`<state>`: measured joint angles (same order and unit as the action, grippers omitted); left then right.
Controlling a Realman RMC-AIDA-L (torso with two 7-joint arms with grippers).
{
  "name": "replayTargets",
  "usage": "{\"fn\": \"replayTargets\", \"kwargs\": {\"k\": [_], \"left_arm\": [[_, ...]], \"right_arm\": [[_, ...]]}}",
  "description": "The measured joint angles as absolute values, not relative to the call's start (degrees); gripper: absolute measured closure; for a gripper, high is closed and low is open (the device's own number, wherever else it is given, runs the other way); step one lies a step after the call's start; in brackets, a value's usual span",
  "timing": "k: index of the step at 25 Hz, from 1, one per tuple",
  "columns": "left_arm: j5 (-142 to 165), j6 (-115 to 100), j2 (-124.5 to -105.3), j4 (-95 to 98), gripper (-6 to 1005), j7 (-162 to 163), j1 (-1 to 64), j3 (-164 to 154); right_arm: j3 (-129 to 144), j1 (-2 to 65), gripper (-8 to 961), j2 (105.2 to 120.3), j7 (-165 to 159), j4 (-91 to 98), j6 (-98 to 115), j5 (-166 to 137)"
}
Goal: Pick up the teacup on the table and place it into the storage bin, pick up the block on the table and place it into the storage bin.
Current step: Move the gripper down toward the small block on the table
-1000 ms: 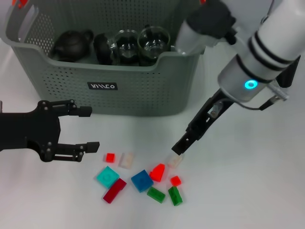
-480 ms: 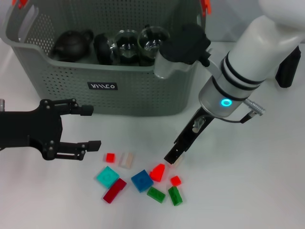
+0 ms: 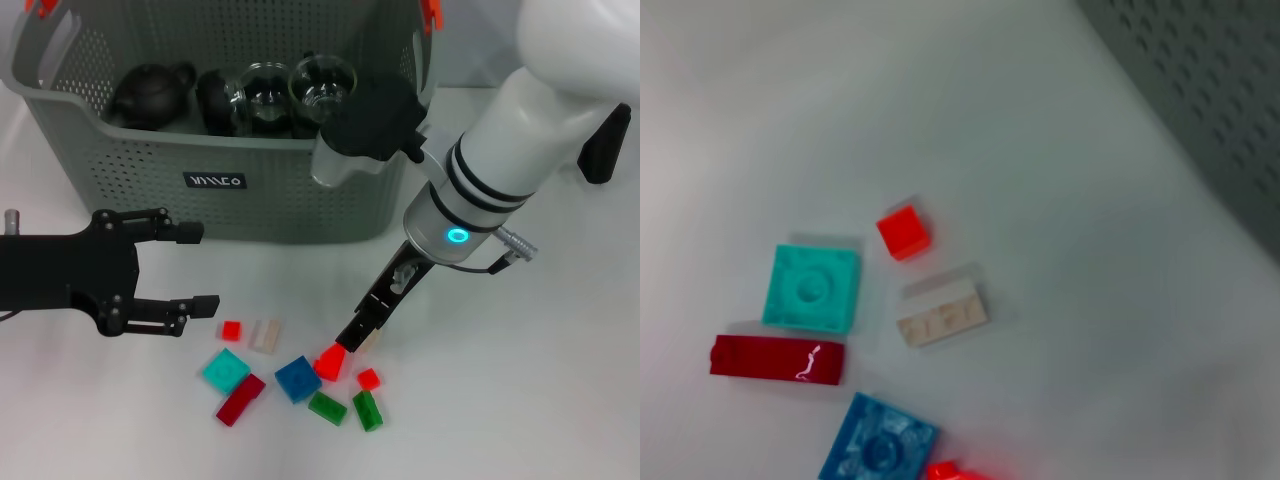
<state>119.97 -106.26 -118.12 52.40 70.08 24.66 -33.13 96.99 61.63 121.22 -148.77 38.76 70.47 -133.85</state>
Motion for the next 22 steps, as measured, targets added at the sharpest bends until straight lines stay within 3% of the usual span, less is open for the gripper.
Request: {"fn": "replayTargets", "kwargs": {"k": [22], "left_arm": [[120.0, -105.8, -118.13, 51.1, 170, 69.6, 24.7, -33.1]], "right_arm": [[101.2, 61.0, 116, 121.29, -148.9, 37.8, 68.0, -133.2]]}}
